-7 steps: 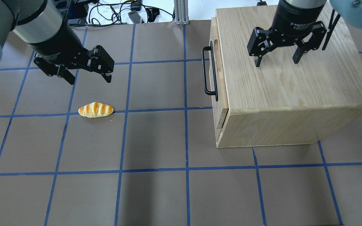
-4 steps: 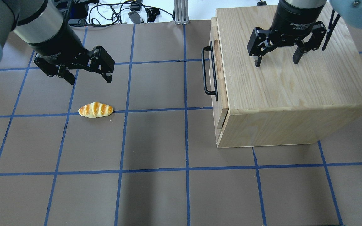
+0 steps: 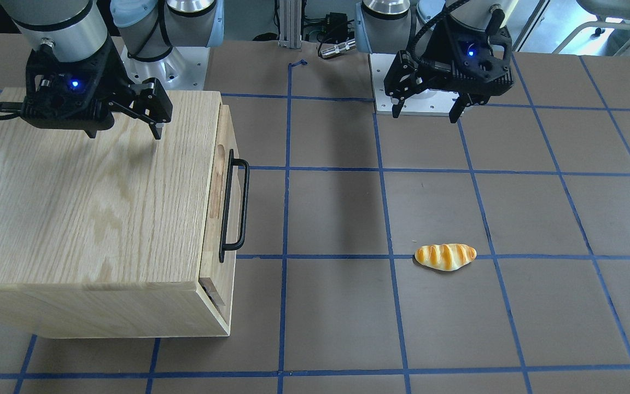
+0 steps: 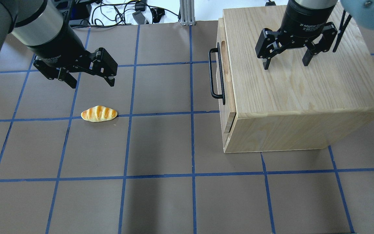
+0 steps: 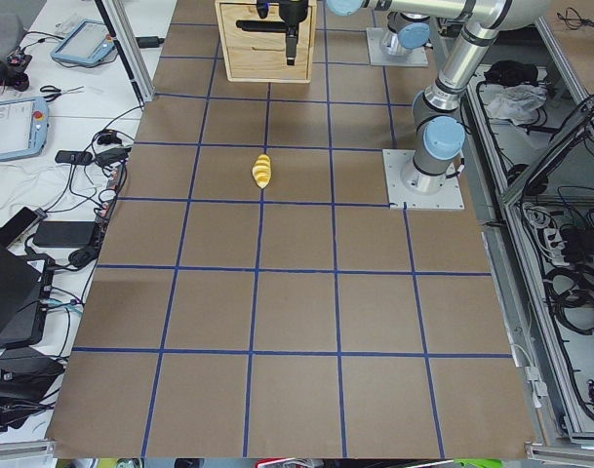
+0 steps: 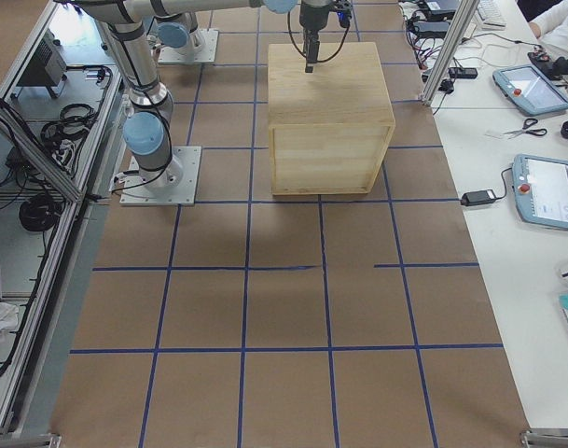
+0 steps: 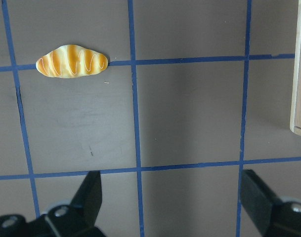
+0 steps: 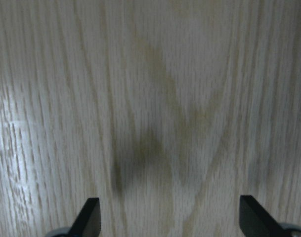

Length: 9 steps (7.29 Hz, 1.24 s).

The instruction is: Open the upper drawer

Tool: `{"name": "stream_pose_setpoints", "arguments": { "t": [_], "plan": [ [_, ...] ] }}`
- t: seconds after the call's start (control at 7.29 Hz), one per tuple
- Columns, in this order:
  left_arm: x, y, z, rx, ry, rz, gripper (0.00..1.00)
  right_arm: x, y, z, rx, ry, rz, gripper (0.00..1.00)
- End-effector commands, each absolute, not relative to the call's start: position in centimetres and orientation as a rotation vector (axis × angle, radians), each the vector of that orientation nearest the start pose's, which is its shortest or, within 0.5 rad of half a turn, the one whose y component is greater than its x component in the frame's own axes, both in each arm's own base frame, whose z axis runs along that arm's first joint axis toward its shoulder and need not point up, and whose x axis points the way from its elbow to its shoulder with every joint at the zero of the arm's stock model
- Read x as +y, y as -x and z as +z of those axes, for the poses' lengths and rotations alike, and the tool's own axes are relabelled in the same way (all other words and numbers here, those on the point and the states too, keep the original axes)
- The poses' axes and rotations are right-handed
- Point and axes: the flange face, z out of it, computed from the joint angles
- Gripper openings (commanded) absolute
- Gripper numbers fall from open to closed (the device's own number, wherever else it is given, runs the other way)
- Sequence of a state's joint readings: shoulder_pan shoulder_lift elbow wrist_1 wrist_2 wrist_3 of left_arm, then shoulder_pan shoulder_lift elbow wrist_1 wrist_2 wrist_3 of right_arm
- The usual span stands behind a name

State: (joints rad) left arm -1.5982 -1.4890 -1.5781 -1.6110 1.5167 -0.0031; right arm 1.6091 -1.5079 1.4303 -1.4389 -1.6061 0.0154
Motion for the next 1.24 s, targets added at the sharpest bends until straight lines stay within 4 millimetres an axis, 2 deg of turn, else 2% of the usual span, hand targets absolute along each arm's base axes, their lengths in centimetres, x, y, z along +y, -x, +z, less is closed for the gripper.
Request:
{"name": "stream_pose_setpoints", "arguments": {
  "t": [0.0,0.69,1.1],
  "plan": [
    [-45.6,15.1,51.8,3.196,-0.002,-0.047,1.0,-50.7,-14.9,51.3,3.177,0.038,0.084,1.0],
    [-45.9,15.1,51.5,3.189,0.099,-0.047,1.0,-50.6,-14.9,51.2,3.177,0.038,0.086,1.0],
    [-48.3,15.2,49.6,3.164,0.145,-0.067,1.0,-50.6,-14.9,51.2,3.177,0.038,0.086,1.0]
  ]
}}
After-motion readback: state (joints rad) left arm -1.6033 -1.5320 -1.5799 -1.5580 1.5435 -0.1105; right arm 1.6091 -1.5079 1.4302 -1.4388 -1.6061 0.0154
